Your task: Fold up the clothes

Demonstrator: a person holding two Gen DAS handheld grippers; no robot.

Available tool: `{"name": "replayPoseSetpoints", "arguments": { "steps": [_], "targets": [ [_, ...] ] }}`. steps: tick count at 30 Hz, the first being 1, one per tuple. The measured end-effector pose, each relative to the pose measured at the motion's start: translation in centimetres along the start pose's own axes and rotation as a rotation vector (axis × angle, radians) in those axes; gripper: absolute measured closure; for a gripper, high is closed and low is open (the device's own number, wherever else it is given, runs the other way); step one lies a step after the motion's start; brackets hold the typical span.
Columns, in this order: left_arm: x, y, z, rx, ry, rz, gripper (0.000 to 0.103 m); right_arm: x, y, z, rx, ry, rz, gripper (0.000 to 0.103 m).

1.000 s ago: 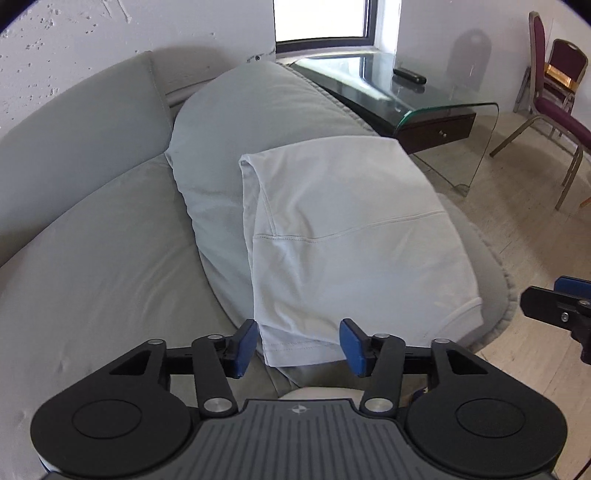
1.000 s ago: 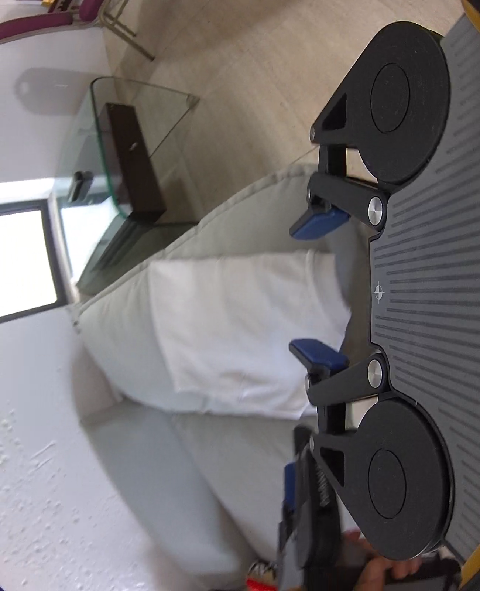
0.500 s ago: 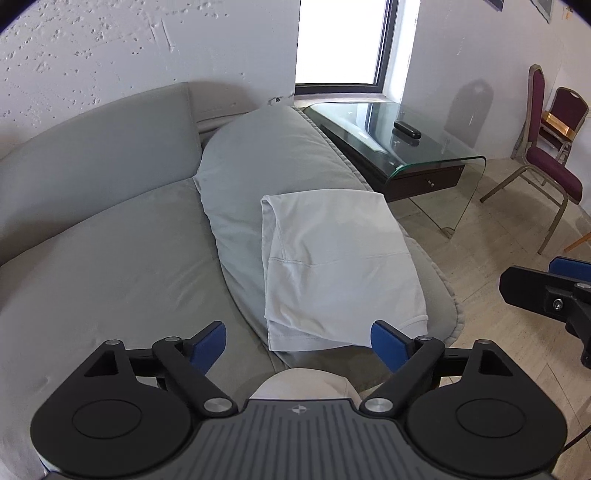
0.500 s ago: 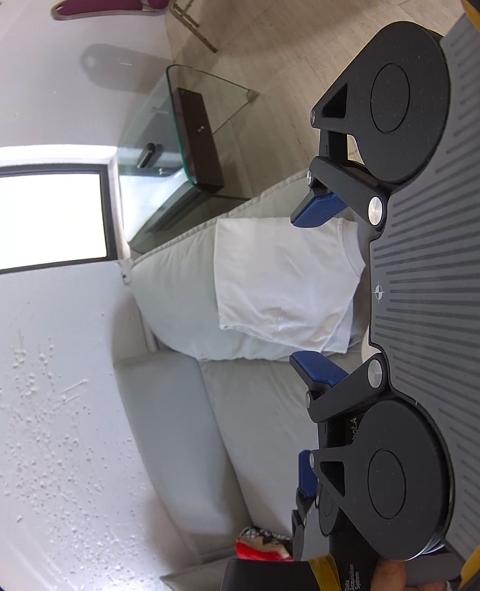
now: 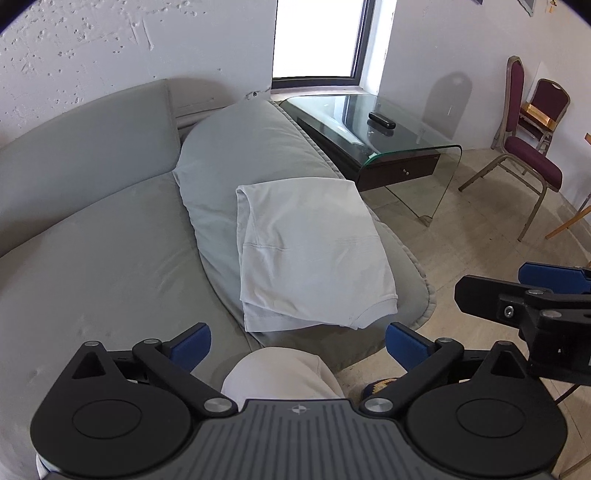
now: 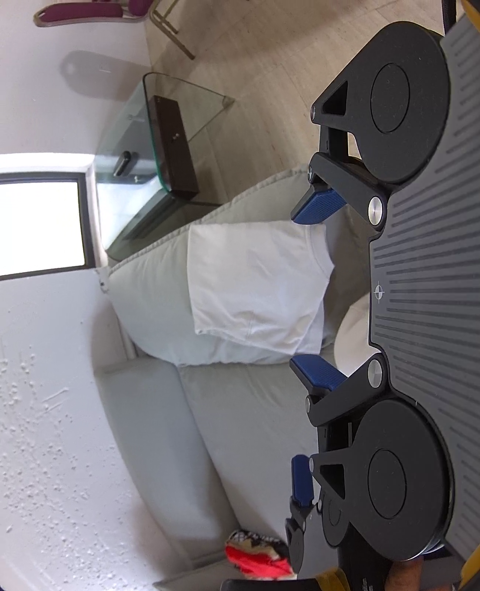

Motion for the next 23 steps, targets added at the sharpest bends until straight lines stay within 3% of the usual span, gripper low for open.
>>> {"name": "replayPoseSetpoints", "arguments": {
  "steps": [19,23],
  "targets": [
    [-0.7,-2.5,-0.3,0.053,0.001,-0.025,0.001,-1.2,-2.0,-0.6,0.033,-0.022,-0.001,0.02],
    [-0.7,-2.8,-0.4,0.06,0.026,-0.058,0.001,-1.1,-2.2,-0.6,0.034,-0.027,0.005,0.019]
  ]
}}
Point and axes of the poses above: each gripper's, at about its wrist camera, not at the fingertips, and y roughly against the way its jaws point, x to its left, z to its top, the point moved 8 cm from there along -y, roughly the way its jaws point, and after that the axes turned 10 degrees about -z, right-handed, at the moved point
